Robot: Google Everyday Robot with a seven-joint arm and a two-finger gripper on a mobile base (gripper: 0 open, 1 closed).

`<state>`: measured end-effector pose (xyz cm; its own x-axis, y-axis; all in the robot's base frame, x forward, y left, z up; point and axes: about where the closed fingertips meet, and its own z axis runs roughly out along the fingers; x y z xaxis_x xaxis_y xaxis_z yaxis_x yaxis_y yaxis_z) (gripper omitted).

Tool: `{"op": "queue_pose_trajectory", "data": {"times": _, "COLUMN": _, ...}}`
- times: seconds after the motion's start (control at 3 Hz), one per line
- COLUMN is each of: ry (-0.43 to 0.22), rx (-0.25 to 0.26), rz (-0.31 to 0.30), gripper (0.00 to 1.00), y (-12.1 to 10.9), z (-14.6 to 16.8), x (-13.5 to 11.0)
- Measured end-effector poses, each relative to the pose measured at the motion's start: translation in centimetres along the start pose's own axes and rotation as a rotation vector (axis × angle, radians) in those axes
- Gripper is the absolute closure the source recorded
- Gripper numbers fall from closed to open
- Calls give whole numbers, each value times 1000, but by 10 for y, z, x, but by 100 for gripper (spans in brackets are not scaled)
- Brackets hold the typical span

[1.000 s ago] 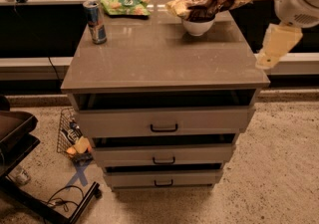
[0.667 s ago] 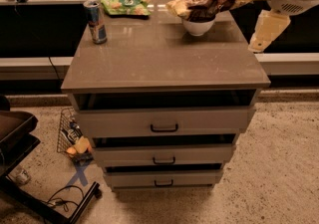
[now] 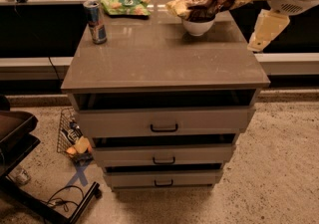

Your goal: Pick brown chip bag from white bowl and place on counter

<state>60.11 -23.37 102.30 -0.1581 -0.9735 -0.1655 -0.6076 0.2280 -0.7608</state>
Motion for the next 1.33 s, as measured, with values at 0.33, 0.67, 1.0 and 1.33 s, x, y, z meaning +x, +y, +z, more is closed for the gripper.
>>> {"op": "queue_pose_trajectory", "data": {"times": 0.33, "ry": -44, "rx": 24, "rz": 15, "gripper": 0, "y": -9, "z": 27, "x": -5}}
{"op": "queue_pose_trajectory", "data": {"times": 0.67, "ry": -104, "rx": 71, "rz": -9, "gripper": 0, "y": -20, "z": 60, "x": -3}}
{"op": "queue_pose_trajectory", "data": {"times": 1.0, "ry": -165, "rx": 179, "rz": -131, "gripper": 0, "y": -43, "z": 103, "x": 3}}
{"op": "queue_pose_trajectory", "data": {"times": 1.33, "ry": -174, "rx": 233, "rz": -174, "gripper": 0, "y": -62, "z": 131, "x": 10}}
